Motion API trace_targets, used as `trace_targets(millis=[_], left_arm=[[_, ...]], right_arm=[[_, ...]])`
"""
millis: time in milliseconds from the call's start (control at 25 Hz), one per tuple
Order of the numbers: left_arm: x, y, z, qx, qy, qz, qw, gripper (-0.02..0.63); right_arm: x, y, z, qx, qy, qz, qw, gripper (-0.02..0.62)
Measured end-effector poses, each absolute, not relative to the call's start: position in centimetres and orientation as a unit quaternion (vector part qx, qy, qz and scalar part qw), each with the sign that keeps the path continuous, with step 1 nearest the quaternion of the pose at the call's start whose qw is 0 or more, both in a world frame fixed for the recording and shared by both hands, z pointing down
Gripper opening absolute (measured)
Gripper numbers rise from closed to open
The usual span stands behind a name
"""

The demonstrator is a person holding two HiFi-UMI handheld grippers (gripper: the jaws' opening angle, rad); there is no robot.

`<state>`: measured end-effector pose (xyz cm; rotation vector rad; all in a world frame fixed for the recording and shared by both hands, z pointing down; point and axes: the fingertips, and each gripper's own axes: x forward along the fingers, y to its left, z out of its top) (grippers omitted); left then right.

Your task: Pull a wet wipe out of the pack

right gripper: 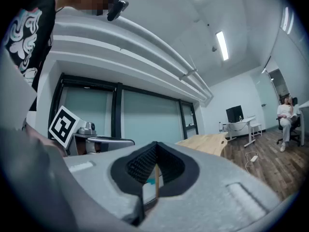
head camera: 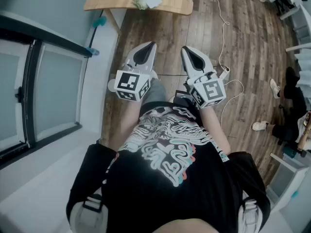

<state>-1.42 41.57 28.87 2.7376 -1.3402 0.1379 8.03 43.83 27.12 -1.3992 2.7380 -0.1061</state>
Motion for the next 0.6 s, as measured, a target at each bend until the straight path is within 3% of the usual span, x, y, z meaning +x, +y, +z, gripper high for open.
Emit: trace_targets(millis=[120, 320, 600], left_arm=[[-1.0, 42.6, 28.4, 0.904, -0.424, 0.051, 0.01, -0.014], [-1.4, 42.6, 29.3, 0.9, -0.432, 0.046, 0.045, -0.014], [-1.8, 41.3, 29.6, 0.885, -0.46, 0.058, 0.04, -0.014]], right_arm=[[8.2, 44.3, 27.3, -0.453, 0.89, -0.037, 0.032, -0.002], [8.7, 44.5, 27.7, -0.453, 0.891, -0.028, 0.02, -0.002], [9.8, 43.5, 28.2, -0.452, 0.891, -0.045, 0.026, -0.002]])
